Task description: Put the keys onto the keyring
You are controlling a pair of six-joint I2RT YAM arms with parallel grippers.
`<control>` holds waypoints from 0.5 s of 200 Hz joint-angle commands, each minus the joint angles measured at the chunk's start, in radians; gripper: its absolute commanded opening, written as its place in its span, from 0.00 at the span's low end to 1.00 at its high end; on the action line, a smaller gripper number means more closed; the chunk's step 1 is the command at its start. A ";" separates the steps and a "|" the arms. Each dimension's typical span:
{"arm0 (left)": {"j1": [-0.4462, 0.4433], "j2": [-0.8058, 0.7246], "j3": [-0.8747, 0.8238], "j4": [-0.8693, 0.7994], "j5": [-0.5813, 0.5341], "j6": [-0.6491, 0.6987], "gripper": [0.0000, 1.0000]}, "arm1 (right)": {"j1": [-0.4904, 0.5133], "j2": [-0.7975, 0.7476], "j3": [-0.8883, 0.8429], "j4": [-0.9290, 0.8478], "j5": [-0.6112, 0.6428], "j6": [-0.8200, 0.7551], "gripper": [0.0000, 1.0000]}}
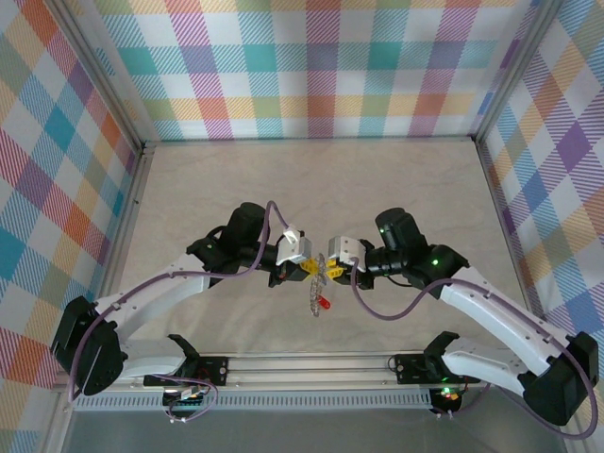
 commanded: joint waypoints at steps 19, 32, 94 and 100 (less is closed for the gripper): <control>-0.006 -0.035 -0.012 0.089 0.103 -0.008 0.00 | -0.004 0.010 -0.007 0.013 -0.082 0.019 0.15; -0.007 -0.039 -0.015 0.102 0.098 -0.017 0.00 | -0.005 0.021 -0.004 0.021 -0.099 0.023 0.14; -0.007 -0.049 -0.037 0.162 0.080 -0.046 0.00 | -0.004 0.056 -0.010 0.054 -0.135 0.037 0.08; -0.006 -0.050 -0.043 0.178 0.077 -0.055 0.00 | -0.005 0.058 -0.012 0.061 -0.138 0.040 0.08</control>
